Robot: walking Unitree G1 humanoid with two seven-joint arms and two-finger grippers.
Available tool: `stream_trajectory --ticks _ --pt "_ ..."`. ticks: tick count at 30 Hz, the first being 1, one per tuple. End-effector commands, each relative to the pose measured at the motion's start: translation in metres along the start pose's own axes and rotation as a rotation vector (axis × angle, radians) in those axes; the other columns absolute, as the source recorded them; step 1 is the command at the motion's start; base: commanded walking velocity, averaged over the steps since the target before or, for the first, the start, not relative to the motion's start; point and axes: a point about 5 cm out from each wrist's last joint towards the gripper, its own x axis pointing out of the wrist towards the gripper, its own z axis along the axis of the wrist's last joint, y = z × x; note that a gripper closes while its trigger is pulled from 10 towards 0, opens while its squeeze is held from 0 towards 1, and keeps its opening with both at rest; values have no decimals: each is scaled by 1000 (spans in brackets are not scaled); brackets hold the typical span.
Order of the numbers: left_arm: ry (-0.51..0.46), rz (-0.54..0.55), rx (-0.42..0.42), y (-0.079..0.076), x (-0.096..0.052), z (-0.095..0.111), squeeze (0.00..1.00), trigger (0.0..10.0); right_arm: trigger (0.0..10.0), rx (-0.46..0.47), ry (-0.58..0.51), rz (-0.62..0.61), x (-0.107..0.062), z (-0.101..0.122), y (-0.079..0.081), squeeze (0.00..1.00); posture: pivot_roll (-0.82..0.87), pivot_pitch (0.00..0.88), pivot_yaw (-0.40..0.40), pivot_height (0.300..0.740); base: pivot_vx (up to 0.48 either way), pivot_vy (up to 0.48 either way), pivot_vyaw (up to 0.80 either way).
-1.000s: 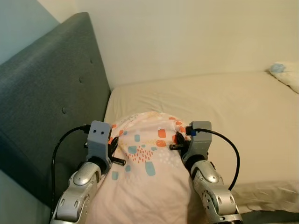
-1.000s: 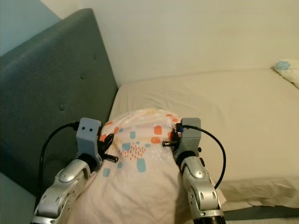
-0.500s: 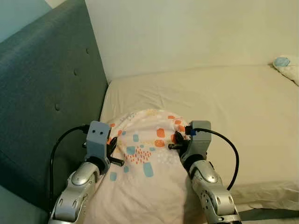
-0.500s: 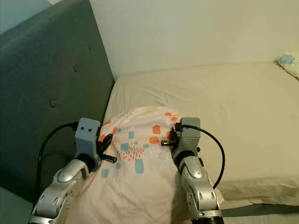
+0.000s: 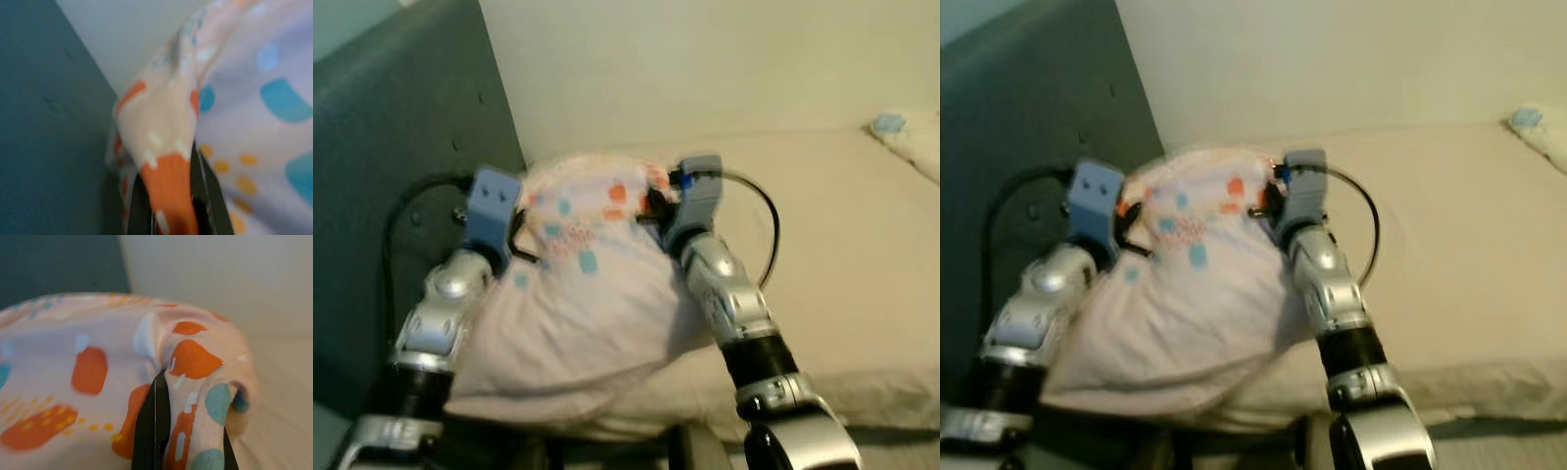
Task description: Clean up the room
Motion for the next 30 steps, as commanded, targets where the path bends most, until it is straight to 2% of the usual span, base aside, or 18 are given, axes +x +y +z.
stream_trajectory --ticks 1,2,3,6,9,10,12,13,14,16,17,18,20,21,22,23,24,30 --pt "6 170 123 53 -3 1 0 10000 10000 -1 -60 -62 1 8 -19 0 -32 146 -7 625 0 0 0" --pt "-1 175 159 59 0 5 0 10000 10000 -5 -59 -53 4 8 -18 0 -32 146 -7 625 0 0 0" --pt "-11 164 238 67 3 12 0 10000 10000 36 -42 -38 6 2 -15 0 -22 157 -11 625 0 0 0" --pt "-11 157 263 70 4 13 0 10000 10000 48 -31 -32 7 -2 -13 0 -14 169 -13 625 0 0 0" --pt "14 89 409 74 3 11 0 10000 10000 127 154 -37 1 -49 -8 0 30 213 -10 625 0 0 0" --pt "14 89 409 74 3 11 0 10000 10000 127 154 -37 1 -49 -8 0 30 213 -10 625 0 0 0" --pt "38 30 418 66 -1 4 0 10000 10000 84 353 -61 -13 -88 -5 0 64 236 -9 625 0 0 0" --pt "38 30 418 66 -1 4 0 10000 10000 84 353 -61 -13 -88 -5 0 64 236 -9 625 0 0 0" --pt "49 -26 399 52 -7 -5 0 10000 10000 46 452 -95 -23 -107 -9 0 84 249 -14 625 0 0 0" --pt "51 -46 389 45 -9 -9 0 10000 10000 44 475 -109 -26 -112 -10 0 84 249 -14 625 0 0 0" --pt "51 -70 388 34 -13 -14 0 10000 10000 36 488 -118 -29 -116 -12 0 102 254 -21 625 0 0 0" --pt "51 -70 388 34 -13 -14 0 10000 10000 36 488 -118 -29 -116 -12 0 102 254 -21 625 0 0 0" --pt "30 -84 387 9 -18 -27 0 10000 10000 -33 527 -129 -38 -128 -17 0 130 260 -33 625 0 0 0" --pt "18 -101 398 -10 -23 -37 0 10000 10000 -36 551 -144 -43 -135 -19 0 146 268 -44 625 0 0 0" --pt "4 -113 406 -21 -26 -43 0 10000 10000 -32 565 -154 -46 -139 -20 0 146 268 -44 625 0 0 0" --pt "4 -113 406 -21 -26 -43 0 10000 10000 -32 565 -154 -46 -139 -20 0 146 268 -44 625 0 0 0" --pt "11 -115 420 -40 -29 -56 0 10000 10000 -12 580 -174 -52 -145 -22 0 160 281 -63 625 0 0 0" --pt "10 -20 409 -37 -27 -58 0 10000 10000 -43 538 -132 -49 -144 -15 0 164 286 -69 625 0 0 0"
